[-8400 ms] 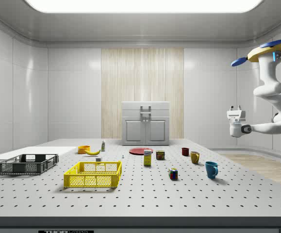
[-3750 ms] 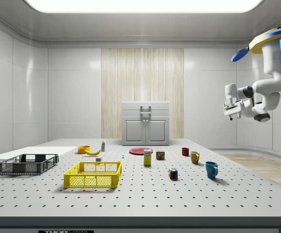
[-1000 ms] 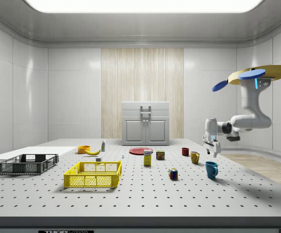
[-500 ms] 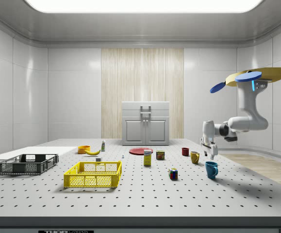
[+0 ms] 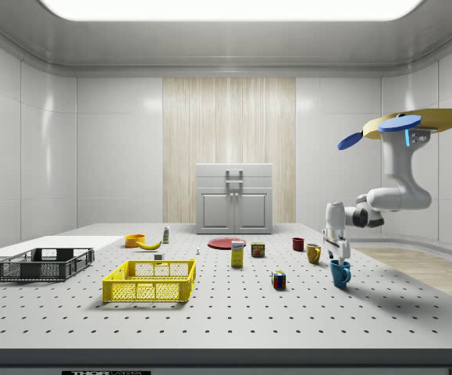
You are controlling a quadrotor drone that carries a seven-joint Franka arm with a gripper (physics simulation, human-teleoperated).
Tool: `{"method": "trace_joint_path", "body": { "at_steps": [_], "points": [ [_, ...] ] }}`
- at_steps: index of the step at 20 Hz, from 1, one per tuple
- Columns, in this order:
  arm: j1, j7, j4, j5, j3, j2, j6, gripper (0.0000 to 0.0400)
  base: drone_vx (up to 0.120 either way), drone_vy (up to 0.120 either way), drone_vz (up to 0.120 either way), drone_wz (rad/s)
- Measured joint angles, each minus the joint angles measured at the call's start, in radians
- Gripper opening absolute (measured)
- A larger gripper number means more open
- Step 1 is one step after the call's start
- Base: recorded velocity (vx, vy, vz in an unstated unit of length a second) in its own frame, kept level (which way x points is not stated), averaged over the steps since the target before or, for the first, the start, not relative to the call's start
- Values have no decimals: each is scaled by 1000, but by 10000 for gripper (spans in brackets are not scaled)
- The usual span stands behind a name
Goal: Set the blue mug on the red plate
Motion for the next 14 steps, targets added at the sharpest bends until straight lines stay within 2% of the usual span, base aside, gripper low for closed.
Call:
{"method": "trace_joint_path", "body": {
  "at_steps": [6, 14],
  "points": [
    [7, -13, 11, -22, -27, -15, 26, 400, 0, 0, 0, 0],
    [6, -16, 17, -29, -37, -25, 41, 400, 0, 0, 0, 0]
  ]
}}
